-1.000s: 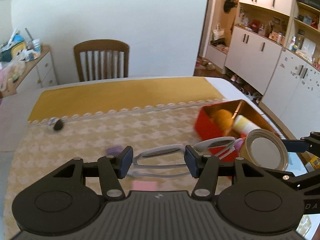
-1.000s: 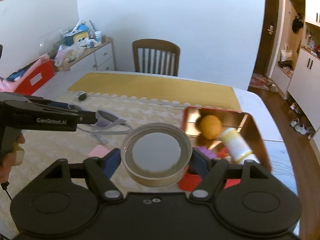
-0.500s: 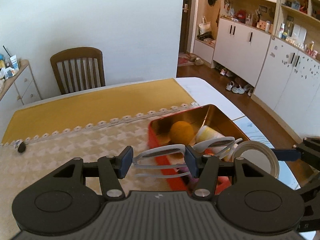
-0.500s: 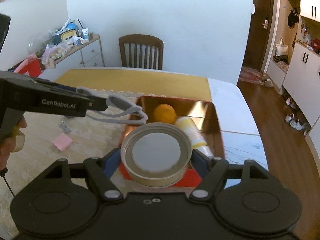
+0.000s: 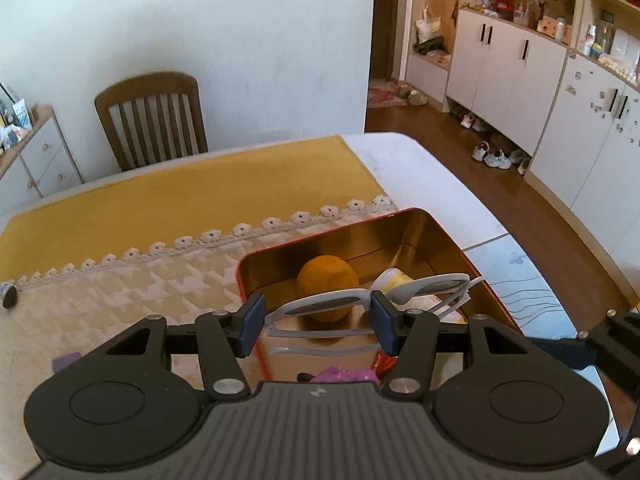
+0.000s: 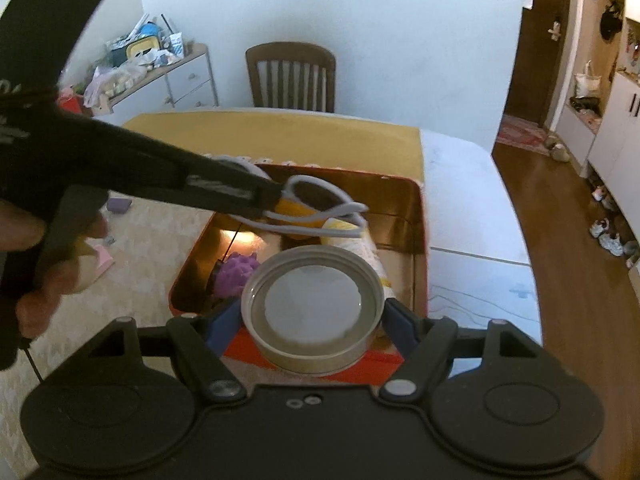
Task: Organize rigid objects
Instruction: 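Carry the sunglasses and mirror into the red box with both tools, then open both tools to release the sunglasses and mirror, then withdraw, then grasp the black-capped small bottle with the left tool while the right tool grasps the pink sticky pad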
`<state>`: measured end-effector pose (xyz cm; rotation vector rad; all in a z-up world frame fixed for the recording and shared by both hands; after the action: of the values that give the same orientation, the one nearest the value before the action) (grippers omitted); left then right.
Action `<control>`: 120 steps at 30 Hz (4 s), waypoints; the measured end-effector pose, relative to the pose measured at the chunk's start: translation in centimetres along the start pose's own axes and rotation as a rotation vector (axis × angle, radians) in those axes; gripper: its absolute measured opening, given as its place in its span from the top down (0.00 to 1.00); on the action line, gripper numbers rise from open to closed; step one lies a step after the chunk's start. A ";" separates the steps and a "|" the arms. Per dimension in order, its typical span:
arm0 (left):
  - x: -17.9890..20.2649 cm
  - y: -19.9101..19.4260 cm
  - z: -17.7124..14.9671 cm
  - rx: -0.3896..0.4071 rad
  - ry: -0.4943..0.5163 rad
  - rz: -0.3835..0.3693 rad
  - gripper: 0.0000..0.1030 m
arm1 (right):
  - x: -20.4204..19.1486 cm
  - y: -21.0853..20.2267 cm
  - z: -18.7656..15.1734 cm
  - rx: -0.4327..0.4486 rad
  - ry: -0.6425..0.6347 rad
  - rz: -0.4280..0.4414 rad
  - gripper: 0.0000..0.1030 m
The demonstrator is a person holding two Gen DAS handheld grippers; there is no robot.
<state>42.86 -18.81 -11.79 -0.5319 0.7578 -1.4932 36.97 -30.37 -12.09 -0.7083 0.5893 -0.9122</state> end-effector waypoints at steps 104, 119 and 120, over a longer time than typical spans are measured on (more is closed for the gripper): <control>-30.6 -8.9 -11.7 0.162 -0.184 0.120 0.18 | -22.3 5.0 -0.9 0.026 -0.003 0.071 0.01; -39.1 -0.7 -13.7 0.073 -0.263 0.191 0.18 | -25.5 11.0 -2.2 -0.078 0.094 -0.067 0.10; -39.5 -0.1 -13.7 0.070 -0.269 0.192 0.18 | -25.5 11.3 -2.2 -0.084 0.095 -0.075 0.11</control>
<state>35.79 22.14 -16.20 -0.5763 0.5284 -1.2358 28.51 -4.34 -18.07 -0.7694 0.6919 -0.9995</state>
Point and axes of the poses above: each gripper's, at about its wrist camera, not at the fingertips, and y roughly the way its jaws point, x to its right, z to its top, the point moved 7 cm from there along y, roughly the way its jaws point, and after that the axes turned 10 degrees about y, right-handed, at the moved point
